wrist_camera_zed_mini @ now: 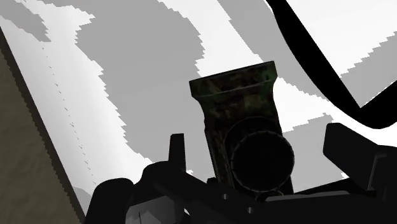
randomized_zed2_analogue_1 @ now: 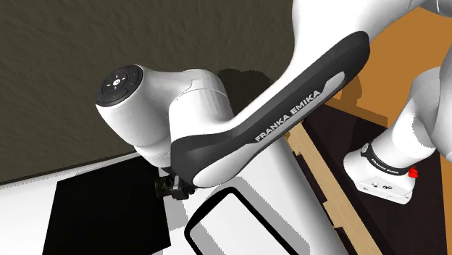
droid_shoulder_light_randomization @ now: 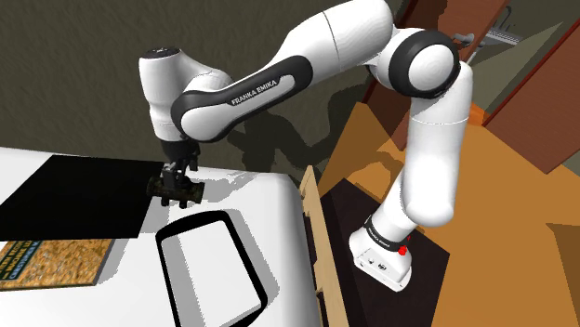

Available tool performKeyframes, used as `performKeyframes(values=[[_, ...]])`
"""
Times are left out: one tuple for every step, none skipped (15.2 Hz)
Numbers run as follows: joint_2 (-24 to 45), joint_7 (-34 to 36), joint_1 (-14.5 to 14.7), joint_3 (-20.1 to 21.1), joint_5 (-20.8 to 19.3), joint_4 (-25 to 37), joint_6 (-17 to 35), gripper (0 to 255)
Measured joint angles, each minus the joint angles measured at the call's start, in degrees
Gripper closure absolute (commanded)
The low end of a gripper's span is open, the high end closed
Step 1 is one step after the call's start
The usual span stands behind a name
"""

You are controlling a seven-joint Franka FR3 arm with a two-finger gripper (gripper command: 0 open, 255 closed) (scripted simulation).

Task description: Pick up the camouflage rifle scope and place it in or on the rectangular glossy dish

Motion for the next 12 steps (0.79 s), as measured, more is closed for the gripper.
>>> performKeyframes(values=[[0.52, 0.20, 0.17, -0.09, -0.25, -0.08, 0.55, 0], [0.92, 0.37, 0.27, -0.17, -0.46, -0.42, 1.26, 0], [1.17, 0.44, 0.26, -0.27, -0.62, -0.97, 2.02, 0], [1.62, 0.65, 0.41, -0.36, -0.82, -1.02, 2.50, 0], [1.96, 0.72, 0.44, -0.46, -1.00, -1.29, 3.09, 0], [2.11, 0.76, 0.45, -0.51, -1.08, -1.43, 3.36, 0], [2.15, 0.76, 0.44, -0.53, -1.10, -1.46, 3.44, 0], [2.17, 0.77, 0.44, -0.54, -1.12, -1.51, 3.52, 0], [2.17, 0.78, 0.44, -0.54, -1.12, -1.53, 3.55, 0], [2.18, 0.78, 0.45, -0.54, -1.13, -1.54, 3.56, 0], [2.18, 0.78, 0.45, -0.54, -1.13, -1.55, 3.57, 0], [2.18, 0.78, 0.45, -0.54, -1.13, -1.55, 3.57, 255]])
